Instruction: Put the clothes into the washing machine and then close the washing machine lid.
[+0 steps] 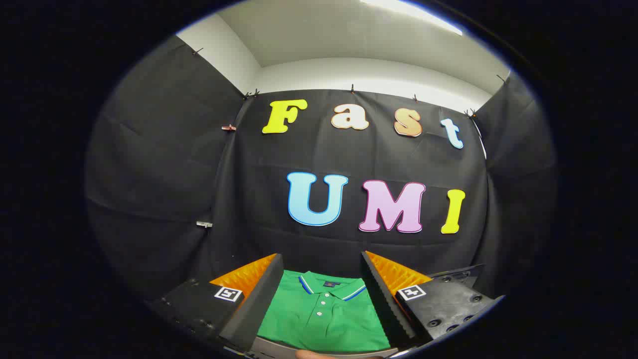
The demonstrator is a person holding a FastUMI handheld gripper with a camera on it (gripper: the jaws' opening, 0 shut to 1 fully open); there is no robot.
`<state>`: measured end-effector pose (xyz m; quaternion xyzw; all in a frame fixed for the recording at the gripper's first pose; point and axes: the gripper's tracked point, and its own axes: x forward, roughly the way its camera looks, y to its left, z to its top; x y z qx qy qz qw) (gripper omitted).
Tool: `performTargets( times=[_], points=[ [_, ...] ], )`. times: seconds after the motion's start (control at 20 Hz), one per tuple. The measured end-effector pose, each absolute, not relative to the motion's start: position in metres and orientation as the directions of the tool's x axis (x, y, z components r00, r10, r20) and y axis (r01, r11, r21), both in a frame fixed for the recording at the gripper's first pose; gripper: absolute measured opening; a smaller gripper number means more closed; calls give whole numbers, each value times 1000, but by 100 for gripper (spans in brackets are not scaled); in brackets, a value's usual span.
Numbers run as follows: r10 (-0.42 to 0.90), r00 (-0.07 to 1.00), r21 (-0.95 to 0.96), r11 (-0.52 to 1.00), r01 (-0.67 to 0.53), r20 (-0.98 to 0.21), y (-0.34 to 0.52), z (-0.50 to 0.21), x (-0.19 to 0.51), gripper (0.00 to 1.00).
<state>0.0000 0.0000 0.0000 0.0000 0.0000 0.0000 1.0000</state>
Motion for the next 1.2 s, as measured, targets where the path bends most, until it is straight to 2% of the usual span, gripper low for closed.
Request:
performTargets(
  times=[0.35, 0.5, 0.65, 0.95, 1.2],
  points=[
    [76, 997, -3, 997, -76, -16, 17, 12, 0, 97],
    [104, 993, -41, 994, -102, 56, 20, 32, -11, 97],
    [84, 989, -84, 994, -74, 118, 12, 44, -18, 97],
    [129, 992, -82, 988, -128, 7, 23, 21, -11, 97],
    [15, 1000, 28, 999, -15, -2, -8, 26, -6, 97]
  ],
)
